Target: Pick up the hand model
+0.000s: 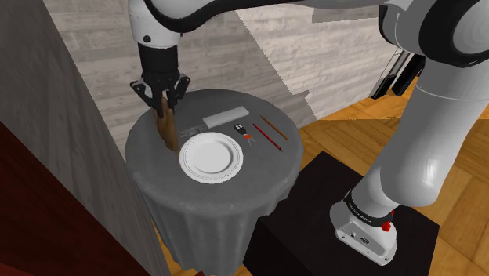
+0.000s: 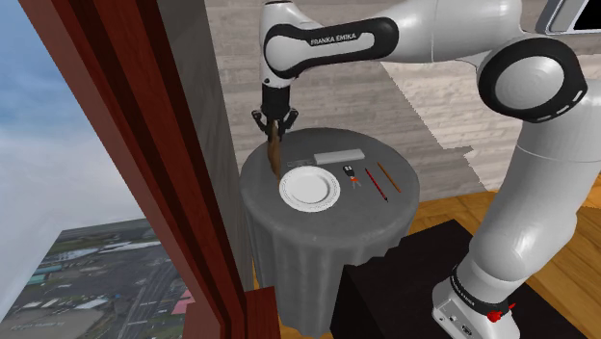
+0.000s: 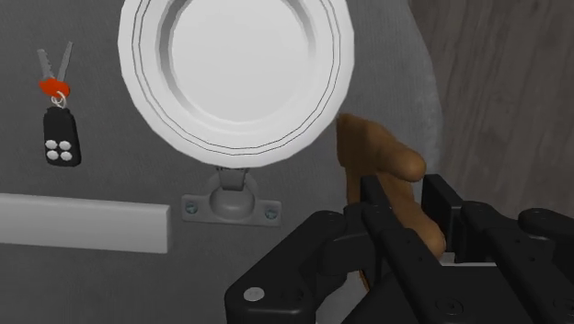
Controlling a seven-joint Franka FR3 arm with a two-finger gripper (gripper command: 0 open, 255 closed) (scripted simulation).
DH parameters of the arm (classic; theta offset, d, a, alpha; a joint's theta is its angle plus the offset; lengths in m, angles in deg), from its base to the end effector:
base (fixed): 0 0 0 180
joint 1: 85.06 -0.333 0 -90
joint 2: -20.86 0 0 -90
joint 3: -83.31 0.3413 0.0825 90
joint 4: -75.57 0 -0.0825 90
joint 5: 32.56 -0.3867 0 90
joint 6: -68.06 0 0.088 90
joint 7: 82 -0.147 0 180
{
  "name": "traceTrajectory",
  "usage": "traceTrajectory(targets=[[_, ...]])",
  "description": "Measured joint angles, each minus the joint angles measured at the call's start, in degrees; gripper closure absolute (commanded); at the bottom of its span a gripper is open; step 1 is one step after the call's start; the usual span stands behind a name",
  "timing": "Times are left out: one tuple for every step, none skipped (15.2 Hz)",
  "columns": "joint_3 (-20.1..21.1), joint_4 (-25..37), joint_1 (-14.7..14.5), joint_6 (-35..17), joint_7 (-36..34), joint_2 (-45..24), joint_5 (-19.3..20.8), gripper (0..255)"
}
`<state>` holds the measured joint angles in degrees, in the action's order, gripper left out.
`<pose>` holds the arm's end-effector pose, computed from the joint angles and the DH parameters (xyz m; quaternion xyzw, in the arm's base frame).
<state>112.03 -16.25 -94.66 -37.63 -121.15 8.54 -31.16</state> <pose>0.5156 0.3733 0.5051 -0.9988 0.0105 0.0038 0.0474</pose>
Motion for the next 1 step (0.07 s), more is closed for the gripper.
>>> traceTrajectory(targets=[[0.0,0.4,0.0,0.4,-0.1,0.0,0.0,255]])
